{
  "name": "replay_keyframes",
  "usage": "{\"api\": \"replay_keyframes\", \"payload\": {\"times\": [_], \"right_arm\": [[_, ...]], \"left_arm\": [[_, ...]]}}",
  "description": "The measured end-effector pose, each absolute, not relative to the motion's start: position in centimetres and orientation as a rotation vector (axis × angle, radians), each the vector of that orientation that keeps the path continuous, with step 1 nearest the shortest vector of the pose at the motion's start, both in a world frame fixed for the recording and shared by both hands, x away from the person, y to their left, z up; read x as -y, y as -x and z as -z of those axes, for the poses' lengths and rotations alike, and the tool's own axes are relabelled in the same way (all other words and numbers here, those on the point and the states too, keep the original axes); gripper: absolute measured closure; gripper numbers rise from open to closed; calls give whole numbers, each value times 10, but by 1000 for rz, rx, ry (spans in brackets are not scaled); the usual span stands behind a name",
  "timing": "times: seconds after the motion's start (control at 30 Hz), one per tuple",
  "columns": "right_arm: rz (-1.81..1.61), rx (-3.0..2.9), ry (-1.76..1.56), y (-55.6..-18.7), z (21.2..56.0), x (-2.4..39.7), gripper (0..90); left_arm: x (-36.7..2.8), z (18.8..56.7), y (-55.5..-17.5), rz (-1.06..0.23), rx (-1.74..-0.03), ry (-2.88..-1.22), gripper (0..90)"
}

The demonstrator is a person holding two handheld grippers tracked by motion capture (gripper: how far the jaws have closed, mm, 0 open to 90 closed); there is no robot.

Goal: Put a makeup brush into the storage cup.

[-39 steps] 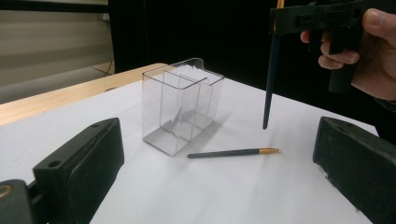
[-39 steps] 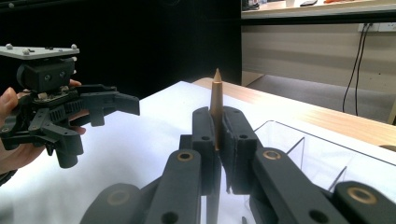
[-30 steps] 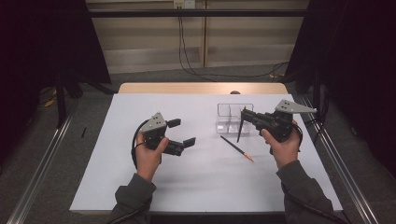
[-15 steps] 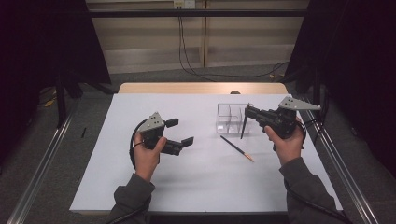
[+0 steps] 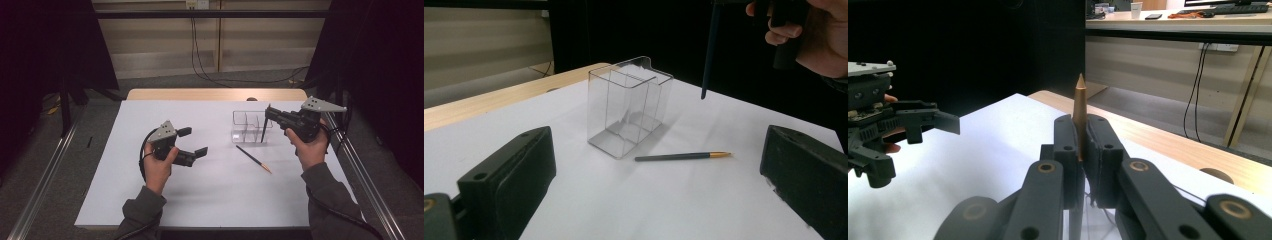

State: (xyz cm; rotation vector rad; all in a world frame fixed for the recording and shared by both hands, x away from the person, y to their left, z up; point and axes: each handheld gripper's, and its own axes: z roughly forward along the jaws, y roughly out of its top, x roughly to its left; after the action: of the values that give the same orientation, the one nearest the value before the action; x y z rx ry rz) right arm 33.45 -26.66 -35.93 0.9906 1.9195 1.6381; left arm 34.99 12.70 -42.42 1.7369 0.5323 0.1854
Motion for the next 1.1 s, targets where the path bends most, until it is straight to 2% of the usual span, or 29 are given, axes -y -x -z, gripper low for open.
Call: {"api": "replay_keyframes", "payload": {"times": [1.1], "right_arm": [[-1571, -1874, -983, -354, 343, 271, 848]], "left_arm": [[-127, 426, -351, -191, -529, -1755, 16]]}}
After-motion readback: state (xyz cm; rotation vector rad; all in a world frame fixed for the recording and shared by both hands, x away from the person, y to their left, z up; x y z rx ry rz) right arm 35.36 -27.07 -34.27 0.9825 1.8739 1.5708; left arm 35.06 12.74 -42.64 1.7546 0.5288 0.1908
